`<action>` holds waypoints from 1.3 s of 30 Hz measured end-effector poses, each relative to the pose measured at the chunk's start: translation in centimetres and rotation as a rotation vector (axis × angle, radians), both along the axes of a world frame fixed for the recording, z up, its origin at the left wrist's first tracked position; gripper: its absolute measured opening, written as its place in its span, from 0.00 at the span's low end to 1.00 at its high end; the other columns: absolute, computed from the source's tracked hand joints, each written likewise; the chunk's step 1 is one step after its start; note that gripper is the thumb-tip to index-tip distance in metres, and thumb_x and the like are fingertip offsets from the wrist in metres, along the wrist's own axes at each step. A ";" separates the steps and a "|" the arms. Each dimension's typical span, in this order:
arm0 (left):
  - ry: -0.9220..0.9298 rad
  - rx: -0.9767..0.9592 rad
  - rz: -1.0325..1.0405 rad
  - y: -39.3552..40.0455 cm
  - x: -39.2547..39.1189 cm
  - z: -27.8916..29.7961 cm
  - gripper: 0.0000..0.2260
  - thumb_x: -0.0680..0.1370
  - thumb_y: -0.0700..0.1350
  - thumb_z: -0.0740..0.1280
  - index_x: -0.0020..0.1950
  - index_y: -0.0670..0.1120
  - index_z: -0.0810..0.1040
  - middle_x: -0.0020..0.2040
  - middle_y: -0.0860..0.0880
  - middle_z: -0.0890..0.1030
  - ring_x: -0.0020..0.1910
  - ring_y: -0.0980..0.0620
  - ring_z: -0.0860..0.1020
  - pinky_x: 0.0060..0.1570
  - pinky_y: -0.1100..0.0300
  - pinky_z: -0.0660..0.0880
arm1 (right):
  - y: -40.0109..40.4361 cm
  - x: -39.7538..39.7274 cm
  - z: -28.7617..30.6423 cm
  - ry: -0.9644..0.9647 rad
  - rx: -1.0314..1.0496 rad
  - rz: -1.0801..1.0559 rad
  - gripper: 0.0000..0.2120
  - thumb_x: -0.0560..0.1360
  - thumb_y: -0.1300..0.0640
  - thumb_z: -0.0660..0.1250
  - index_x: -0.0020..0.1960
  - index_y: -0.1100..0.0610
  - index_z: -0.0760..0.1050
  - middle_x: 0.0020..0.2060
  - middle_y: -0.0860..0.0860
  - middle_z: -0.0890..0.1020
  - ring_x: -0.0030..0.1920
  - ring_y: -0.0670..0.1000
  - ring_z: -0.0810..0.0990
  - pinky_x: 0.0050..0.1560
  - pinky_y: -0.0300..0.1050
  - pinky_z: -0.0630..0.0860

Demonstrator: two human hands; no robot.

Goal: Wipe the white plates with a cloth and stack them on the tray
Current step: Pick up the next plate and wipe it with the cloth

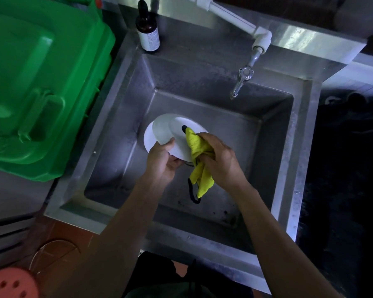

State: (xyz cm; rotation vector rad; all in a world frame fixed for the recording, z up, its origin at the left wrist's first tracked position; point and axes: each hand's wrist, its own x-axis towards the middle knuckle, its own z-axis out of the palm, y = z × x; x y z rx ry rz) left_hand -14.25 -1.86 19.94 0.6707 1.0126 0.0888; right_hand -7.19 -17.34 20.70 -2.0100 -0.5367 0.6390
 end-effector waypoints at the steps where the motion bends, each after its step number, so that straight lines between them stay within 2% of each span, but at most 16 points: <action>1: -0.015 0.004 -0.008 -0.1 -0.1 0.1 0.17 0.84 0.40 0.61 0.73 0.42 0.73 0.68 0.37 0.78 0.67 0.36 0.77 0.66 0.34 0.72 | 0.2 -0.3 0.0 0.002 0.021 0.005 0.26 0.72 0.67 0.65 0.66 0.46 0.74 0.55 0.43 0.78 0.52 0.39 0.77 0.53 0.30 0.72; 3: -0.037 0.002 -0.003 -0.3 -0.1 0.2 0.17 0.84 0.40 0.60 0.73 0.41 0.72 0.68 0.36 0.78 0.67 0.35 0.77 0.67 0.34 0.72 | 0.4 -1.0 -0.2 -0.049 0.038 0.019 0.25 0.74 0.65 0.64 0.69 0.50 0.73 0.61 0.46 0.78 0.59 0.46 0.77 0.61 0.43 0.74; 5: -0.040 -0.007 0.021 -0.5 0.1 0.6 0.17 0.84 0.40 0.59 0.73 0.40 0.73 0.67 0.36 0.78 0.66 0.35 0.77 0.67 0.35 0.72 | 0.7 -1.7 -0.6 -0.135 -0.020 0.023 0.24 0.77 0.60 0.62 0.73 0.53 0.71 0.70 0.50 0.73 0.70 0.54 0.72 0.70 0.55 0.68; 8: -0.023 -0.018 0.047 -0.8 0.3 1.0 0.17 0.85 0.41 0.60 0.73 0.40 0.73 0.68 0.36 0.78 0.66 0.36 0.78 0.65 0.39 0.75 | 1.4 -3.0 -1.1 -0.223 -0.105 0.018 0.24 0.78 0.55 0.59 0.75 0.53 0.70 0.73 0.51 0.70 0.74 0.54 0.65 0.73 0.59 0.62; 10: -0.032 -0.026 0.060 -1.0 0.3 1.3 0.17 0.84 0.41 0.60 0.73 0.40 0.73 0.67 0.36 0.78 0.61 0.38 0.80 0.56 0.45 0.78 | 1.7 -3.8 -1.4 -0.242 -0.103 -0.011 0.24 0.80 0.55 0.59 0.75 0.53 0.69 0.73 0.50 0.70 0.76 0.54 0.63 0.73 0.60 0.60; 12: -0.048 -0.033 0.069 -1.0 0.2 1.6 0.17 0.84 0.41 0.61 0.73 0.41 0.73 0.60 0.38 0.81 0.52 0.42 0.83 0.47 0.51 0.81 | 1.7 -4.5 -1.6 -0.261 -0.105 -0.030 0.23 0.81 0.54 0.59 0.76 0.52 0.68 0.74 0.50 0.68 0.77 0.55 0.61 0.74 0.62 0.59; 14: -0.052 -0.036 0.075 -0.9 0.1 1.6 0.17 0.84 0.42 0.61 0.72 0.42 0.74 0.58 0.39 0.83 0.47 0.44 0.84 0.43 0.53 0.82 | 1.6 -5.1 -1.7 -0.237 -0.117 -0.051 0.23 0.82 0.53 0.57 0.77 0.51 0.66 0.76 0.50 0.66 0.78 0.54 0.58 0.75 0.62 0.57; 15: -0.048 -0.035 0.072 -0.9 0.0 1.6 0.17 0.84 0.42 0.62 0.73 0.42 0.73 0.60 0.38 0.82 0.48 0.43 0.84 0.45 0.52 0.81 | 1.6 -5.2 -1.6 -0.220 -0.116 -0.067 0.24 0.82 0.52 0.56 0.77 0.51 0.65 0.77 0.49 0.65 0.79 0.54 0.57 0.76 0.61 0.56; 17: -0.058 -0.028 0.045 -0.8 -0.3 1.5 0.18 0.84 0.43 0.62 0.74 0.42 0.72 0.66 0.37 0.79 0.54 0.41 0.83 0.49 0.49 0.81 | 1.5 -5.0 -1.6 -0.190 -0.097 -0.101 0.24 0.82 0.53 0.56 0.77 0.52 0.65 0.78 0.51 0.63 0.79 0.54 0.56 0.77 0.60 0.55; 19: -0.084 -0.020 0.014 -0.6 -0.5 1.3 0.18 0.84 0.43 0.61 0.75 0.43 0.71 0.68 0.38 0.79 0.61 0.37 0.81 0.55 0.43 0.80 | 1.5 -4.1 -1.6 -0.142 -0.082 -0.141 0.23 0.82 0.56 0.56 0.76 0.55 0.66 0.78 0.53 0.63 0.79 0.55 0.57 0.77 0.58 0.55; 22: -0.095 -0.021 0.010 -0.2 -0.9 0.9 0.19 0.84 0.42 0.63 0.75 0.44 0.71 0.67 0.39 0.79 0.65 0.37 0.79 0.61 0.37 0.77 | 1.5 -2.6 -2.0 -0.043 -0.085 -0.189 0.22 0.82 0.60 0.57 0.76 0.58 0.65 0.78 0.54 0.63 0.78 0.55 0.58 0.78 0.55 0.55; 27: -0.140 -0.009 -0.056 0.2 -1.6 0.5 0.20 0.82 0.41 0.64 0.75 0.45 0.70 0.68 0.42 0.80 0.65 0.39 0.79 0.57 0.40 0.80 | 0.9 -0.2 -2.5 0.045 -0.107 -0.242 0.24 0.82 0.61 0.57 0.78 0.55 0.64 0.78 0.52 0.63 0.78 0.53 0.60 0.78 0.52 0.56; 30: -0.177 0.007 -0.123 0.7 -2.2 0.5 0.16 0.83 0.40 0.63 0.71 0.45 0.74 0.66 0.42 0.81 0.64 0.39 0.80 0.52 0.42 0.81 | 0.6 0.8 -2.4 0.082 -0.078 -0.280 0.24 0.81 0.61 0.57 0.77 0.55 0.64 0.76 0.50 0.66 0.75 0.51 0.64 0.76 0.49 0.59; 32: -0.207 0.013 -0.181 1.1 -2.6 0.6 0.14 0.82 0.39 0.63 0.68 0.47 0.77 0.66 0.43 0.81 0.63 0.40 0.81 0.51 0.42 0.81 | 0.4 1.5 -2.3 0.093 -0.078 -0.293 0.24 0.81 0.61 0.57 0.77 0.53 0.65 0.75 0.49 0.68 0.73 0.49 0.66 0.74 0.44 0.62; 35: -0.217 0.032 -0.268 1.6 -2.9 0.9 0.18 0.81 0.39 0.64 0.71 0.43 0.74 0.67 0.41 0.80 0.62 0.39 0.81 0.54 0.40 0.81 | 0.1 2.4 -2.2 0.105 -0.101 -0.320 0.23 0.81 0.59 0.57 0.76 0.51 0.66 0.72 0.48 0.71 0.70 0.48 0.68 0.66 0.37 0.61; 39: -0.208 0.075 -0.374 1.6 -2.9 1.4 0.20 0.79 0.39 0.67 0.72 0.41 0.74 0.65 0.41 0.81 0.60 0.40 0.82 0.52 0.43 0.82 | 0.2 3.4 -1.9 0.086 -0.111 -0.308 0.24 0.80 0.58 0.58 0.76 0.51 0.66 0.71 0.48 0.71 0.70 0.50 0.69 0.67 0.41 0.63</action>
